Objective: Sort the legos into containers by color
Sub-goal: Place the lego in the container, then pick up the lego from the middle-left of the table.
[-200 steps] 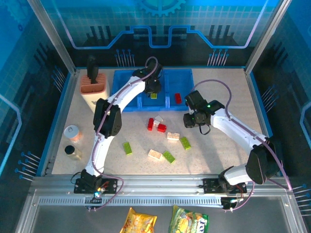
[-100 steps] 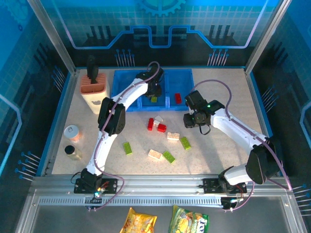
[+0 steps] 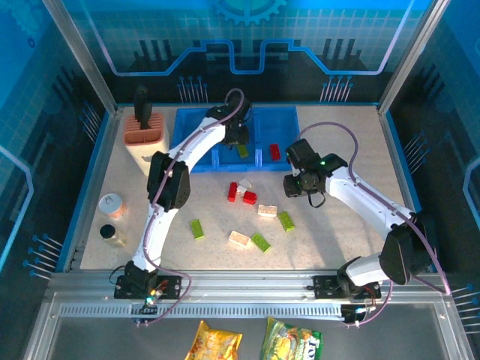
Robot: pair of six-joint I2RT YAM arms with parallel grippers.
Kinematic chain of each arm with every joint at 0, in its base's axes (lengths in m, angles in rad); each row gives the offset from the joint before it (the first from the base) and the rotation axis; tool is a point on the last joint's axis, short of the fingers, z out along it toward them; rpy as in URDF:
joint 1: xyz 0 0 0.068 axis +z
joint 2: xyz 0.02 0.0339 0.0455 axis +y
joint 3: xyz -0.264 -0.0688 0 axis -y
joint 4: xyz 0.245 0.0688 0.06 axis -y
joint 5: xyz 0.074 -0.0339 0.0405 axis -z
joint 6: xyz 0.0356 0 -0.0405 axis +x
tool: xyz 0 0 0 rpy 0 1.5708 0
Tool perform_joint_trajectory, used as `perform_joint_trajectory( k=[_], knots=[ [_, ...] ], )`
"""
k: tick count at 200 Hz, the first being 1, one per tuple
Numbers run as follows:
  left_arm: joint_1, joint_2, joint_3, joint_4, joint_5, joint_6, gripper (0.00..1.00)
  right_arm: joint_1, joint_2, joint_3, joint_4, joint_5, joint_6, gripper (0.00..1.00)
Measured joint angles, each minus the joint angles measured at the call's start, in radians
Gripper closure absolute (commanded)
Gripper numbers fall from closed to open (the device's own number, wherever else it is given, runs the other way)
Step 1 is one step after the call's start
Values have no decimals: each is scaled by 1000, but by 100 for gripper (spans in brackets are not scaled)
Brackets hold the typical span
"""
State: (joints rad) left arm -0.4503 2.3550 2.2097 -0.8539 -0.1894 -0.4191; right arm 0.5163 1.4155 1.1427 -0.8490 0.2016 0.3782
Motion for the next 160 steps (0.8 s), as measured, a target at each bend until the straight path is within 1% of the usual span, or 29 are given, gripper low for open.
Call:
perform_joint_trajectory(
  k=[21, 42, 103, 160],
  knots=[
    [-5, -88, -61, 1, 0, 0, 54, 0, 0, 0, 0, 0, 0, 58],
    [-14, -201, -174, 6, 3, -1, 54, 0, 0, 0, 1, 0, 1, 59],
    [-22, -520, -575, 40, 3, -36, 54, 2, 0, 0, 5, -4, 4, 59],
    [-22, -793, -945, 50, 14, -109, 54, 13, 11, 0, 12, -9, 4, 59]
  ],
)
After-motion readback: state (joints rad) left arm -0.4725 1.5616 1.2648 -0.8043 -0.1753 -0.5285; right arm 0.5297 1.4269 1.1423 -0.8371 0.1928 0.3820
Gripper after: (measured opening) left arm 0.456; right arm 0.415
